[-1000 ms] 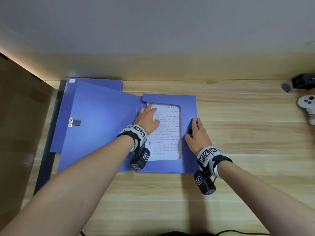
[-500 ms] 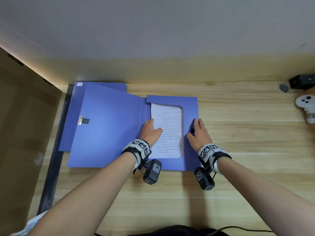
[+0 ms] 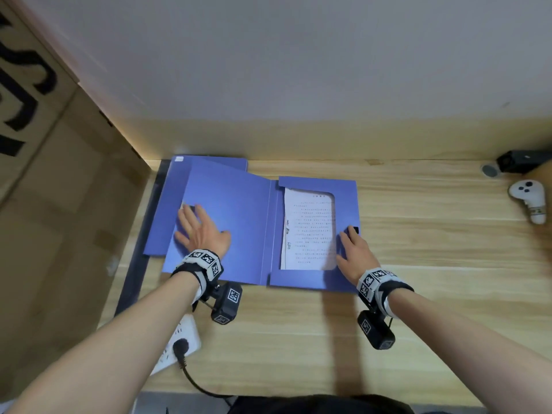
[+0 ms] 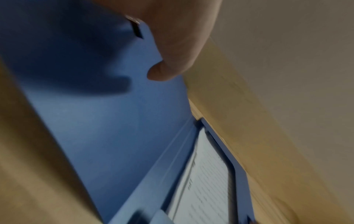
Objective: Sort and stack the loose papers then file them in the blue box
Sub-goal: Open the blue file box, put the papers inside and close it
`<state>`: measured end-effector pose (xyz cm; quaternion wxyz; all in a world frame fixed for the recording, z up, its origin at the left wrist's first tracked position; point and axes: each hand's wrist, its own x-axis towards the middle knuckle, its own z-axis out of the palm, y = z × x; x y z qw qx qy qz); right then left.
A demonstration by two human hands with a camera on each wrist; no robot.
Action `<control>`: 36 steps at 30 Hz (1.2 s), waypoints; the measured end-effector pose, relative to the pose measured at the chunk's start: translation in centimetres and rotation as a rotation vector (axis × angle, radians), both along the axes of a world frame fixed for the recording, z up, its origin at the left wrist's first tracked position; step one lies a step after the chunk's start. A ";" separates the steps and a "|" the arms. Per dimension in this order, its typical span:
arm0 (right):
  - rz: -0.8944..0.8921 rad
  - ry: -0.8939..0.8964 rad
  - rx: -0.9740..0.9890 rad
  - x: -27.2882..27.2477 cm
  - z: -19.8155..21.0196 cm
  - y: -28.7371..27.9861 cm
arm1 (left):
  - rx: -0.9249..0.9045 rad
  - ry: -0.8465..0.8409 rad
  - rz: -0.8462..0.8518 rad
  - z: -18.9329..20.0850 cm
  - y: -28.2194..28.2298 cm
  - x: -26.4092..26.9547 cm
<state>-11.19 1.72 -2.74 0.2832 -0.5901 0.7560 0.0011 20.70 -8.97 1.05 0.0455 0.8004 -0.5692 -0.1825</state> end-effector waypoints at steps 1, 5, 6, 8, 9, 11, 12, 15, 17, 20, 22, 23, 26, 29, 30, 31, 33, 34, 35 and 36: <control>0.012 -0.001 0.027 0.1 0.0 0.5 | 0.055 -0.003 0.056 0.1 0.4 1.0; 0.084 0.040 0.056 -0.1 -0.3 2.1 | 0.264 0.129 0.205 0.7 1.8 3.4; 0.095 0.039 0.066 -0.2 -0.4 2.4 | 0.274 0.138 0.214 1.1 2.1 3.5; 0.128 0.029 0.069 -0.6 -0.8 2.5 | 0.225 0.129 0.219 2.3 2.7 3.3; 0.136 0.021 0.070 -0.8 -0.9 2.5 | 0.172 0.118 0.211 3.1 2.9 3.2; 0.136 0.005 0.065 -0.9 -0.8 2.5 | 0.062 0.150 0.178 5.0 3.3 3.0; 0.140 0.006 0.064 -0.9 -0.7 2.5 | 0.034 0.197 0.149 6.0 3.6 2.9; 0.142 -0.006 0.050 -1.1 -0.4 2.7 | 0.103 0.408 -0.020 9.1 4.4 1.6; 0.141 -0.027 0.043 -1.4 0.1 2.7 | 0.180 0.533 -0.173 11.1 5.2 -0.2; 0.191 0.002 0.036 -2.5 1.3 2.9 | 0.242 0.662 -0.290 12.9 6.7 -3.8; 0.206 0.046 0.010 -3.7 2.0 3.1 | 0.266 0.707 -0.323 12.9 7.3 -6.2; 0.193 0.044 -0.010 -4.3 2.3 3.1 | 0.281 0.714 -0.340 12.7 7.6 -7.3; 0.131 -0.017 -0.106 -5.6 3.3 2.9 | 0.298 0.715 -0.369 11.8 8.1 -10.5; 0.036 -0.203 -0.202 -5.8 4.2 2.5 | 0.275 0.796 -0.286 10.6 7.9 -13.1; -0.033 -0.301 -0.205 -5.6 4.7 2.3 | 0.277 0.834 -0.219 10.2 7.4 -13.6; -0.130 -0.429 -0.206 -5.3 4.8 2.0 | 0.271 0.847 -0.158 9.7 6.7 -13.8; -0.326 -0.626 -0.220 -4.8 5.2 1.6 | 0.259 0.807 -0.095 8.1 5.4 -13.7; -0.379 -0.635 -0.234 -4.6 5.2 1.4 | 0.260 0.748 -0.096 7.1 4.8 -13.3; -0.385 -0.580 -0.234 -4.5 5.0 1.3 | 0.270 0.680 -0.106 6.4 4.6 -12.8; -0.371 -0.493 -0.216 -4.6 4.5 1.1 | 0.290 0.622 -0.117 5.1 4.2 -12.4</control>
